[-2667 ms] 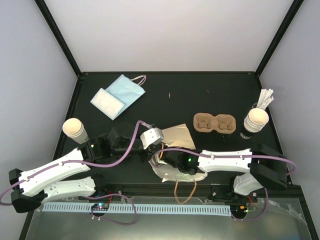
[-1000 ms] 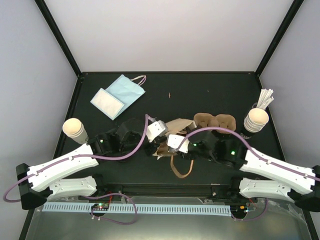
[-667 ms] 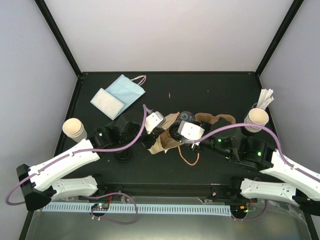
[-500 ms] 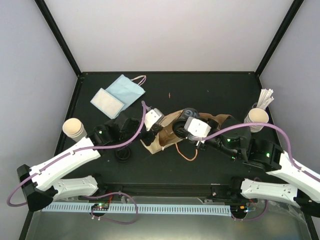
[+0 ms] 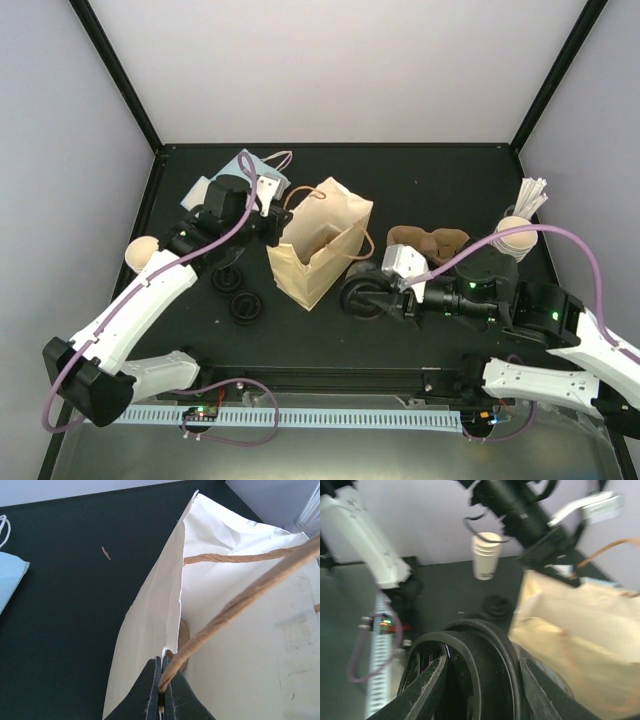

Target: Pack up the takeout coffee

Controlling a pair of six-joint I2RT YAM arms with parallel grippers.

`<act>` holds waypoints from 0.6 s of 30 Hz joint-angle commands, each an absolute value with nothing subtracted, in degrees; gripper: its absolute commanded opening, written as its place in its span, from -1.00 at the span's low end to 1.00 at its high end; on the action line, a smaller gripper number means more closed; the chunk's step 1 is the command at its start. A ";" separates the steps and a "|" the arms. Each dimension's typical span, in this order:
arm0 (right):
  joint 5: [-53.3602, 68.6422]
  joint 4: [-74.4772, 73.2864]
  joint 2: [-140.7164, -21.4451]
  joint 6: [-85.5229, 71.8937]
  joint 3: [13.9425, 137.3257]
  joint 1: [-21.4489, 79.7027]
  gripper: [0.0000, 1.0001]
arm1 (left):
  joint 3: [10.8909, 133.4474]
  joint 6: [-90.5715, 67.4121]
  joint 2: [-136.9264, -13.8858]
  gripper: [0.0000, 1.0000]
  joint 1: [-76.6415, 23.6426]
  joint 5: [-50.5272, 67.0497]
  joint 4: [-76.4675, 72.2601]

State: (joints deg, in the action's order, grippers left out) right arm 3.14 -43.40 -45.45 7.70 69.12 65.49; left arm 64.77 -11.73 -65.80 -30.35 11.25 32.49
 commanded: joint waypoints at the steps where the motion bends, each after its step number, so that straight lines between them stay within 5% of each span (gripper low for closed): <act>1: 18.28 -39.81 -46.22 -4.61 63.24 65.36 -0.67 | 67.57 -12.60 -66.28 -0.97 -27.43 15.54 29.94; 9: 26.50 -13.12 -45.78 -20.46 40.02 61.30 -0.63 | 66.05 -11.96 -66.59 -0.97 -25.06 19.10 26.66; 18: 37.46 2.47 -50.38 -24.52 29.94 50.48 -0.56 | 64.72 -11.78 -65.70 -0.97 -24.52 20.94 25.50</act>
